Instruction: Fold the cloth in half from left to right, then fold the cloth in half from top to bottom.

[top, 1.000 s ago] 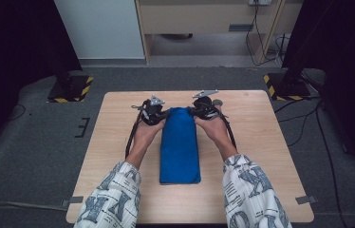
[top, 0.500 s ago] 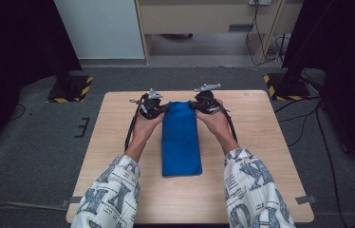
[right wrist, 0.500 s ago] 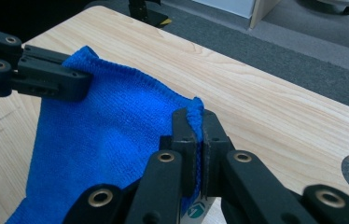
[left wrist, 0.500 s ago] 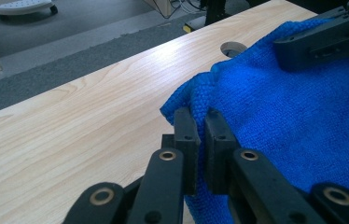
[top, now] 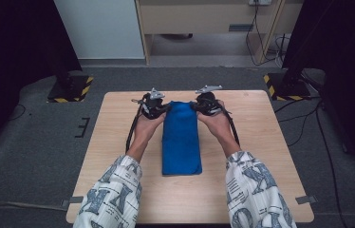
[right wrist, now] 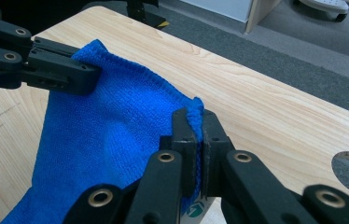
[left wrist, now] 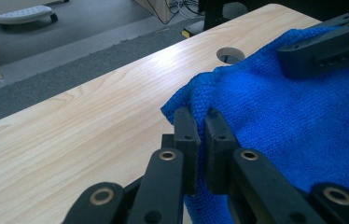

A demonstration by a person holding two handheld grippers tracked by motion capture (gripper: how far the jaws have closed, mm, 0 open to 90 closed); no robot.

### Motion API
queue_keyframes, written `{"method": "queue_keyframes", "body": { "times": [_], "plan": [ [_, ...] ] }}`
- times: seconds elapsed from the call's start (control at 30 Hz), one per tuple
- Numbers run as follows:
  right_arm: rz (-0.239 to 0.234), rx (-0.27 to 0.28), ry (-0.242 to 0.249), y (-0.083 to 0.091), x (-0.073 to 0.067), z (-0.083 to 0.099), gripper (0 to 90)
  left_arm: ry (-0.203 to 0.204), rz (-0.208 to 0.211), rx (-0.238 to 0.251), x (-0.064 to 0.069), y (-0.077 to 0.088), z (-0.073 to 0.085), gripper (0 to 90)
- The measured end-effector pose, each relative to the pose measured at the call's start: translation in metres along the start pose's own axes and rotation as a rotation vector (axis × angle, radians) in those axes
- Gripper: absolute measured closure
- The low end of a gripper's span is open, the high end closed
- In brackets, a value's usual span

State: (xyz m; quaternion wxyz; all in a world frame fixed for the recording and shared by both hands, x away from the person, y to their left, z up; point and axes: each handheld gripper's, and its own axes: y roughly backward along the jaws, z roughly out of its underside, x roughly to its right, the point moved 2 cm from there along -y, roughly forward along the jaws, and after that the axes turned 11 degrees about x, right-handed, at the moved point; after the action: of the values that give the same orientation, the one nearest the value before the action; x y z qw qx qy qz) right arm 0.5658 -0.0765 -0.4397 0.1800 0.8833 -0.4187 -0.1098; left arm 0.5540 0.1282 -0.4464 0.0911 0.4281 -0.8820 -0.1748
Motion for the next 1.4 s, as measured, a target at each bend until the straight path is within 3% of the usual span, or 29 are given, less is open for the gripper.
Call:
{"method": "queue_keyframes", "body": {
  "times": [0.37, 0.7, 1.0, 1.4],
  "plan": [
    [-0.001, 0.013, 0.005, 0.015, -0.001, 0.01, 87.5, -0.017, 0.01, 0.015, 0.015, 0.008, -0.001, 85.6],
    [-0.009, 0.016, 0.012, 0.017, -0.002, 0.011, 87.4, -0.027, 0.02, 0.014, 0.017, 0.013, -0.001, 85.6],
    [-0.024, 0.029, 0.034, 0.027, -0.012, 0.011, 87.4, -0.042, 0.03, 0.019, 0.023, 0.027, 0.004, 85.6],
    [-0.051, 0.019, 0.058, 0.04, -0.028, 0.029, 87.4, -0.052, 0.053, 0.012, 0.035, 0.043, 0.019, 85.6]
  ]
}}
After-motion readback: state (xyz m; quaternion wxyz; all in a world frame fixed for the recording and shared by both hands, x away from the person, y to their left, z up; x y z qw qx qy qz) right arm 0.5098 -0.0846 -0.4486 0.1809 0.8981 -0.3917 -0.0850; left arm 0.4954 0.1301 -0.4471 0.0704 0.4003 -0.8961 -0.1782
